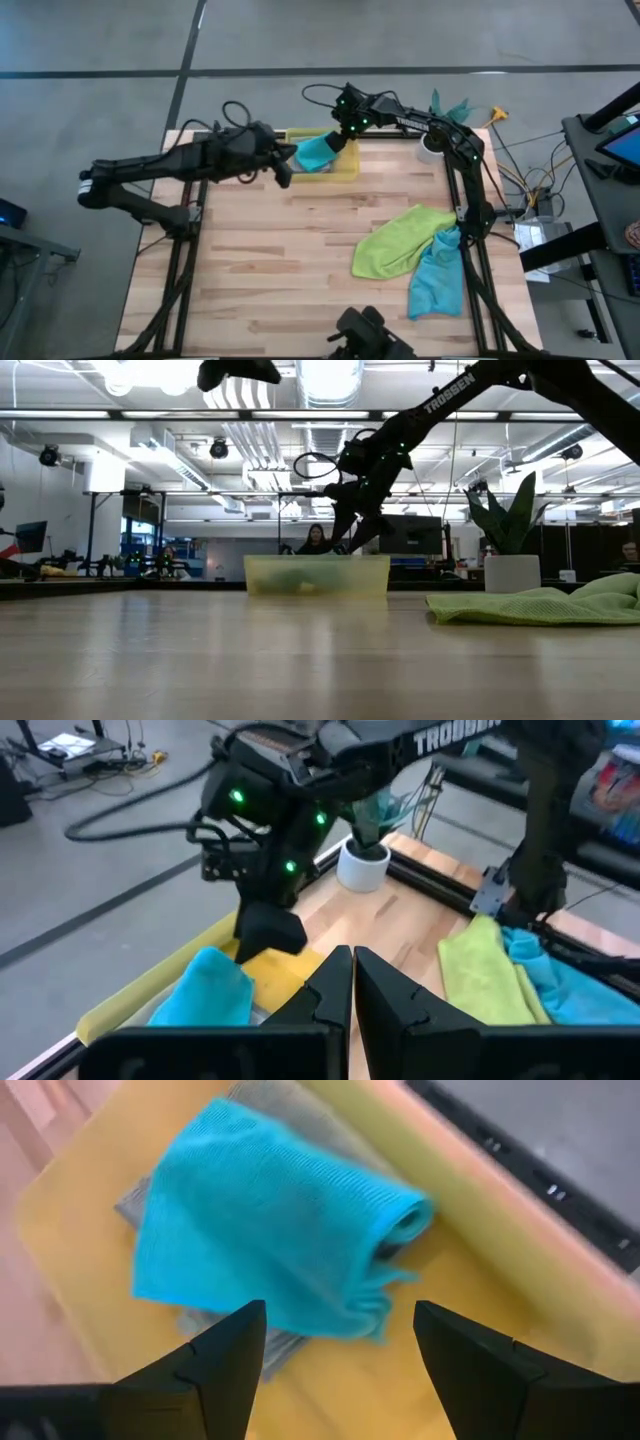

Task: Fold microfiber towels
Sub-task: Stack the blue microfiber cloth on the gray microfiber cloth in the bin

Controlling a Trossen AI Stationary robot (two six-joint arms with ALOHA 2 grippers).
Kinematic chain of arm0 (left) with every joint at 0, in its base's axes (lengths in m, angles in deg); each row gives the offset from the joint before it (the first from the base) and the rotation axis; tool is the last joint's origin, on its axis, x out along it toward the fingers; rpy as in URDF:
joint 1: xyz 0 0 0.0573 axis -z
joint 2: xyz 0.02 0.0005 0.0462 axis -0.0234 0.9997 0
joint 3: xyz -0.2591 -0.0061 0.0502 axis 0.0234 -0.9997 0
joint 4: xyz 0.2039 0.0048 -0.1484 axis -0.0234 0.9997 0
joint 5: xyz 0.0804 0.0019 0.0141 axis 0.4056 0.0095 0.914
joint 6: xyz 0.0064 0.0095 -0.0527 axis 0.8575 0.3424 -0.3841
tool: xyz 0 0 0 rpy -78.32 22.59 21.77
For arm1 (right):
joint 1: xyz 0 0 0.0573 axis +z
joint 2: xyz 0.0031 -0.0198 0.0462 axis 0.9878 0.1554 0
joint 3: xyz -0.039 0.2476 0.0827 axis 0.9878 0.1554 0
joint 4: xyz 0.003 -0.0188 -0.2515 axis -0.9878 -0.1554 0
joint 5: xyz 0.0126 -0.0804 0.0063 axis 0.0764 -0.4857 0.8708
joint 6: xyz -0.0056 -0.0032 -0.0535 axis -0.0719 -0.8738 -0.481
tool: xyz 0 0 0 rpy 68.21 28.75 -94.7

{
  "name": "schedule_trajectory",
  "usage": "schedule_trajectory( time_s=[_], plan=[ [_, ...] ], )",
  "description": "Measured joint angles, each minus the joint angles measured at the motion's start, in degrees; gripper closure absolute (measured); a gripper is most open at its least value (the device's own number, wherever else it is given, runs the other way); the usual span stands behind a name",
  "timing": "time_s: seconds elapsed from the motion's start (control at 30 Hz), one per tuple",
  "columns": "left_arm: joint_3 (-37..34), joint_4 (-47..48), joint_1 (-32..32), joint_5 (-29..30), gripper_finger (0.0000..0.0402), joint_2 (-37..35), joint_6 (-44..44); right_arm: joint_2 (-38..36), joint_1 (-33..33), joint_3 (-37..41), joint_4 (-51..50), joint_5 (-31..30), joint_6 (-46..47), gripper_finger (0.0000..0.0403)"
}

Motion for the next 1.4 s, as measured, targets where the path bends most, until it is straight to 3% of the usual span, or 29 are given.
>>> schedule_trajectory(
  time_s=[0.37,0.77,1.07,1.4],
  plan=[
    [12.1,7.5,-0.1,0.3,0.0402,6.8,0.1,3.4,-3.2,0.0,2.0,7.6,-5.1,0.0157],
    [12.4,10.6,-0.4,-0.1,0.0402,5.8,0.0,7.4,-3.1,0.0,5.1,12.5,1.4,0.0159],
    [12.0,10.9,-0.4,-0.9,0.0402,4.7,0.3,7.8,-2.9,-0.2,8.9,12.5,1.1,0.016],
    [12.0,13.0,-0.4,-1.1,0.0402,4.6,0.6,7.8,-2.5,-0.4,9.1,15.8,3.2,0.0205]
  ],
)
